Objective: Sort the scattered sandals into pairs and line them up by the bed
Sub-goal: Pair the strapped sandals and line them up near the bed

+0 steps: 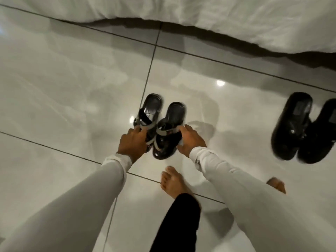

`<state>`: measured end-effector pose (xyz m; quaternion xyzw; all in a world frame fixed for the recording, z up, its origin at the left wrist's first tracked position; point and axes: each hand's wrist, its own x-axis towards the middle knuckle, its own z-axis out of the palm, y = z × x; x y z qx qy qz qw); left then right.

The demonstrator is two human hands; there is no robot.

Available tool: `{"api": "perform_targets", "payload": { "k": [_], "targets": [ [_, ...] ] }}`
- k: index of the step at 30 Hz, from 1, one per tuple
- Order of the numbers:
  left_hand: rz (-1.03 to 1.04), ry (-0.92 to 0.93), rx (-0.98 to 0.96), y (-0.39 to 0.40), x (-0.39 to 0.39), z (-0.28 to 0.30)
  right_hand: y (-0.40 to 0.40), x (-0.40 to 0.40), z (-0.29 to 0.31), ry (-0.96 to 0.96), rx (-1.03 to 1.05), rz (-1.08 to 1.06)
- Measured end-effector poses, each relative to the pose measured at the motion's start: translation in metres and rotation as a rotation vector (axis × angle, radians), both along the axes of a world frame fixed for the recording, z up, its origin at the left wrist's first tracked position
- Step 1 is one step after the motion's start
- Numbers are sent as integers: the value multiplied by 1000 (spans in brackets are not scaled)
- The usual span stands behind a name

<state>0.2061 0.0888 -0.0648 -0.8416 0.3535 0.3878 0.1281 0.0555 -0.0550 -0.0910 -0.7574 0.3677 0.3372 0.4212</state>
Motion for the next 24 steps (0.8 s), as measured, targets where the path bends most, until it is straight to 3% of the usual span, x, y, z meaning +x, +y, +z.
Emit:
{"api": "perform_targets", "payload": {
  "k": [3, 6, 10, 13, 24],
  "targets": [
    [-70, 1, -24, -14, 31, -15, 10, 40, -13, -63, 33, 24],
    [-144, 68, 7, -30, 41, -33, 8, 58, -31, 12, 68, 83],
    [-240, 72, 88, -38, 44, -50, 8, 57, -54, 72, 78, 164],
    [-316, 50, 91, -45, 45, -56, 3, 52, -64, 49, 32, 99],
    [-311, 76, 47, -110, 48, -37, -56, 41, -46, 7, -61, 31]
  ]
}}
